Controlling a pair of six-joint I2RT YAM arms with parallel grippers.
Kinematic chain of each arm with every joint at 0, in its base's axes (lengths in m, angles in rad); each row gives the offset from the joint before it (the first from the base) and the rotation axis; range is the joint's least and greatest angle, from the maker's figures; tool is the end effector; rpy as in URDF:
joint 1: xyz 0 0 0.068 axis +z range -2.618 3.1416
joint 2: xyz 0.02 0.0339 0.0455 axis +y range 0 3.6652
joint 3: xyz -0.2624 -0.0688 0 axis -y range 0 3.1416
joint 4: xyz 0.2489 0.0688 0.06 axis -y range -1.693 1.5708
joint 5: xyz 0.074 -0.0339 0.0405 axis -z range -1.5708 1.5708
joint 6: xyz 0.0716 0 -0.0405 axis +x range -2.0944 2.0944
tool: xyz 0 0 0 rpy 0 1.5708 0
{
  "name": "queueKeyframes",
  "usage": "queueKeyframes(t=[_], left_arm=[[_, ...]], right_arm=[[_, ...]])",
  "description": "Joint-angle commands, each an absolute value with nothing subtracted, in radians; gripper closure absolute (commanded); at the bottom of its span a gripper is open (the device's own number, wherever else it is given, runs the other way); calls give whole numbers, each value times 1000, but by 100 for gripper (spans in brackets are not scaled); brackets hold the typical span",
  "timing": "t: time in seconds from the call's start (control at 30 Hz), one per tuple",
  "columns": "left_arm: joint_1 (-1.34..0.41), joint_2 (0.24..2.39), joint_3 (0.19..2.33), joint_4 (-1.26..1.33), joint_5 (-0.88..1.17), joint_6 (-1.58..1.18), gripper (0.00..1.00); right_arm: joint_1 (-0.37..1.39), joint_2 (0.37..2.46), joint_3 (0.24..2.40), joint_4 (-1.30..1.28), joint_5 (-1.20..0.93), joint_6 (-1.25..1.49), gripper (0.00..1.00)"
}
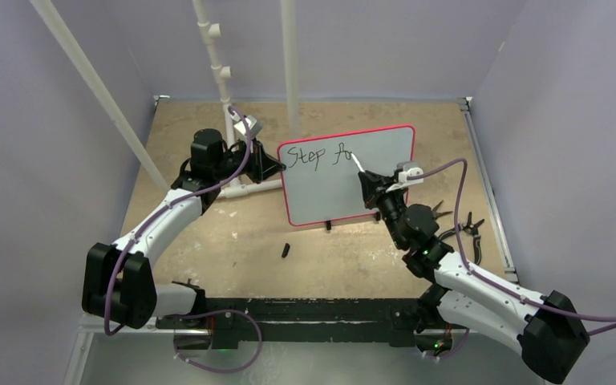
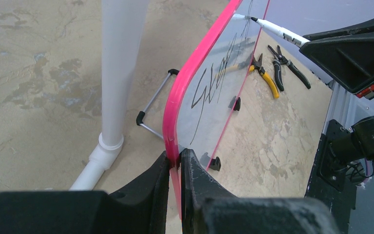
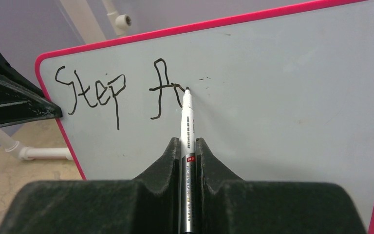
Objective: Write a sentence on the whiteboard
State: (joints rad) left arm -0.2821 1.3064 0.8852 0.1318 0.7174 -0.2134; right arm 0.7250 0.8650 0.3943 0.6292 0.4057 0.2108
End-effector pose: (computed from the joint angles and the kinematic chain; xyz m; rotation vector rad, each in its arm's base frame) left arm 0.2998 -0.1359 0.2833 0.5762 1.8179 -1.0033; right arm 0.1960 0.1359 0.2759 -0.0295 1.4427 0.4843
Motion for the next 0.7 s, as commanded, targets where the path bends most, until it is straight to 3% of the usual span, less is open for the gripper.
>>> queueKeyframes(t=[0.0, 0.67], left_arm=[[-279, 1282, 874, 140, 699, -186, 100], [-281, 1297, 872, 150, 696, -193, 100]], right_arm=[[718, 874, 445, 679, 429, 193, 100], [718, 832, 372, 540, 430, 303, 100]])
